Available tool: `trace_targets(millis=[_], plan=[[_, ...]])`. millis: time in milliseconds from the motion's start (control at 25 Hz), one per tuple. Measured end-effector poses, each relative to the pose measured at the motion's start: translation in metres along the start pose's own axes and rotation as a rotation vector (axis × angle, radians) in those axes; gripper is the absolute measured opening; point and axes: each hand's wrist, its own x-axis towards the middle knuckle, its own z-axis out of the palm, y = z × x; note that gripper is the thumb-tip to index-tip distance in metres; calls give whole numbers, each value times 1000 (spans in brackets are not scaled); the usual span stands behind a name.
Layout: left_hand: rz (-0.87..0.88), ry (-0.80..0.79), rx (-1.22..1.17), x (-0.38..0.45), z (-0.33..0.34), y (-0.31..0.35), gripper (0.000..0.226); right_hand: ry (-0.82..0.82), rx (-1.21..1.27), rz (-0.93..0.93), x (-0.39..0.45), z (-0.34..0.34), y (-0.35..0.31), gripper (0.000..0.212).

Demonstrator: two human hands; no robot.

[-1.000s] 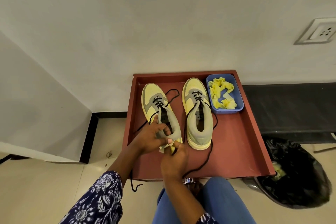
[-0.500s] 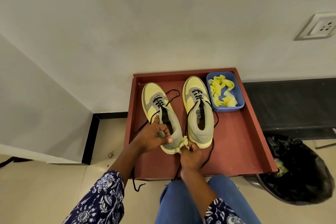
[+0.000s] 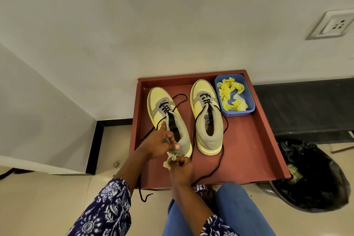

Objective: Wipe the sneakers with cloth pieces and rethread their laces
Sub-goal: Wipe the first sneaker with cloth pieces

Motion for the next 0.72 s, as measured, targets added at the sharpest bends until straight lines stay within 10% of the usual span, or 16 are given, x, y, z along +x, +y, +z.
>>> trace_targets(millis=[720], plan=[[-16,-7,-163,7,2,-12,26,181,-58,-189,0,14,-7,29]])
